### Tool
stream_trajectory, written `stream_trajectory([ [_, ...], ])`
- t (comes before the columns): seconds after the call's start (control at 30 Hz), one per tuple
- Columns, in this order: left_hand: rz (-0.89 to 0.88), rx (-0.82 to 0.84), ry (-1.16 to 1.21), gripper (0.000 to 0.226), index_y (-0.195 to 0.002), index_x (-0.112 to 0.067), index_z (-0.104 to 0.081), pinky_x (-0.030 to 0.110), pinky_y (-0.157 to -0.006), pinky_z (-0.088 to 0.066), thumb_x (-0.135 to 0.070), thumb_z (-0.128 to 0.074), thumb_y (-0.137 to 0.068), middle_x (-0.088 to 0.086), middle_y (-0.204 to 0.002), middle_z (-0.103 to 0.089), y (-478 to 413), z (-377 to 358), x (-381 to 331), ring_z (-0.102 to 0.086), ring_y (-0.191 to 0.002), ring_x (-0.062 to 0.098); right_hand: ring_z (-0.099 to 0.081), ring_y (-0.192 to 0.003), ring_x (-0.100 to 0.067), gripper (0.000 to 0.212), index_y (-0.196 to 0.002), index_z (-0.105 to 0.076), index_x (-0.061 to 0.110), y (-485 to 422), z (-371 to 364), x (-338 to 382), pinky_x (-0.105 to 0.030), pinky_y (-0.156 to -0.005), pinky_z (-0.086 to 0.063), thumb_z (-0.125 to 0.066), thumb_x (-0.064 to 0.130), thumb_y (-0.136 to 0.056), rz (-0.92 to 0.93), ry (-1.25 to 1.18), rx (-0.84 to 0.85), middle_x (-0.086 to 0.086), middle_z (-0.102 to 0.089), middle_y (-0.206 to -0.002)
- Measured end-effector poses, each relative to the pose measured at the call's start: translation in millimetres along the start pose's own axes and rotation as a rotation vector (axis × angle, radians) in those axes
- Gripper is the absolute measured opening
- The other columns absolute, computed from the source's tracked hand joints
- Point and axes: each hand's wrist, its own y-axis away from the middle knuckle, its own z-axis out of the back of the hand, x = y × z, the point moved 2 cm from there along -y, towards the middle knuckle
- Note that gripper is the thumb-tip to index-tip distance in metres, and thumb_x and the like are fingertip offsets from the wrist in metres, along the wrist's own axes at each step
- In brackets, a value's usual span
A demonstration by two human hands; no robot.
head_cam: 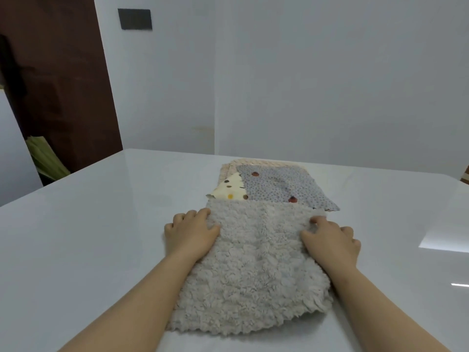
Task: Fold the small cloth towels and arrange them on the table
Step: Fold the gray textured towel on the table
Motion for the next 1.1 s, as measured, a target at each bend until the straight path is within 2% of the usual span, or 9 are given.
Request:
stream_trajectory([
  [0.13, -0.061, 0.009, 0.039, 0.041, -0.13, -0.04, -0.041, 0.038, -0.103, -0.025, -0.037, -0.043, -0.088, -0.009, -0.139, -0.045, -16, -5, -6, -0.034, -0.129, 0.019, -0.035, -0.12, -0.029, 0.048, -0.134, -0.04, 0.032, -11, -8, 7, -0.04, -0.095, -0.029, -0.041, 0.034, -0.086, 0.071, 0.066, 0.018, -0.004, -0.05, -0.132],
  [0.3, -0.156, 0.001, 0.292, 0.027, -0.096, -0.044, -0.056, 0.03, -0.096, -0.038, -0.019, -0.054, -0.085, -0.013, -0.123, -0.057, -21, -3, -4, -0.051, -0.111, 0.013, -0.036, -0.118, -0.029, 0.046, -0.132, -0.037, 0.038, -19, -11, 11, -0.038, -0.094, -0.028, -0.041, 0.026, -0.087, 0.127, 0.005, 0.026, -0.005, -0.048, -0.13],
  [0.37, -0.213, -0.032, 0.369, 0.031, -0.103, -0.037, -0.061, 0.023, -0.089, -0.038, -0.012, -0.058, -0.083, -0.009, -0.124, -0.056, -21, -1, -1, -0.05, -0.106, 0.009, -0.036, -0.118, -0.029, 0.043, -0.127, -0.042, 0.038, -21, -10, 11, -0.036, -0.093, -0.028, -0.042, 0.02, -0.087, 0.168, -0.031, 0.046, -0.004, -0.047, -0.129],
  [0.5, -0.385, -0.076, 0.292, 0.042, -0.124, -0.028, -0.054, 0.018, -0.086, -0.033, -0.01, -0.057, -0.086, -0.009, -0.128, -0.042, -22, 16, 1, -0.043, -0.106, 0.005, -0.034, -0.119, -0.025, 0.04, -0.121, -0.049, 0.033, -21, -3, 13, -0.032, -0.091, -0.029, -0.044, 0.012, -0.087, 0.315, -0.055, 0.04, 0.008, -0.042, -0.137],
  [0.63, -0.404, -0.217, 0.21, 0.046, -0.131, -0.026, -0.047, 0.026, -0.085, -0.041, -0.01, -0.054, -0.089, -0.008, -0.137, -0.035, -20, 34, 12, -0.045, -0.099, 0.007, -0.023, -0.13, -0.024, 0.05, -0.139, -0.033, 0.033, -17, 8, 18, -0.033, -0.104, -0.022, -0.043, 0.019, -0.092, 0.4, -0.094, -0.084, 0.008, -0.023, -0.151],
  [0.73, -0.319, -0.212, 0.158, 0.048, -0.137, -0.021, -0.038, 0.033, -0.09, -0.04, -0.013, -0.049, -0.091, -0.007, -0.152, -0.014, -23, 30, 21, -0.053, -0.106, 0.018, -0.019, -0.137, -0.025, 0.058, -0.145, -0.014, 0.037, -15, 1, 21, -0.038, -0.109, -0.019, -0.041, 0.035, -0.094, 0.352, -0.089, 0.029, 0.005, -0.012, -0.155],
  [0.83, -0.197, -0.042, -0.054, 0.047, -0.143, -0.025, -0.028, 0.036, -0.1, -0.035, -0.027, -0.036, -0.096, -0.007, -0.156, 0.01, -29, 12, 27, -0.038, -0.13, 0.018, -0.024, -0.138, -0.025, 0.06, -0.145, -0.005, 0.039, -18, -10, 14, -0.042, -0.109, -0.02, -0.034, 0.05, -0.094, 0.263, 0.007, 0.161, 0.004, -0.023, -0.153],
  [0.97, -0.123, 0.031, -0.135, 0.046, -0.145, -0.024, -0.023, 0.039, -0.111, -0.026, -0.03, -0.025, -0.099, -0.006, -0.157, 0.002, -28, 10, 26, -0.017, -0.142, 0.017, -0.029, -0.135, -0.026, 0.059, -0.146, -0.009, 0.036, -18, -11, 9, -0.041, -0.108, -0.023, -0.032, 0.05, -0.094, 0.209, -0.048, 0.147, 0.001, -0.037, -0.147],
  [1.1, -0.209, -0.083, -0.136, 0.054, -0.147, -0.02, -0.009, 0.04, -0.116, -0.014, -0.03, -0.029, -0.098, -0.002, -0.158, -0.001, -11, 22, -1, -0.001, -0.145, 0.017, -0.036, -0.127, -0.033, 0.06, -0.146, -0.011, 0.026, -18, -4, 8, -0.042, -0.101, -0.031, -0.033, 0.046, -0.094, 0.083, -0.043, 0.029, -0.011, -0.048, -0.136],
])
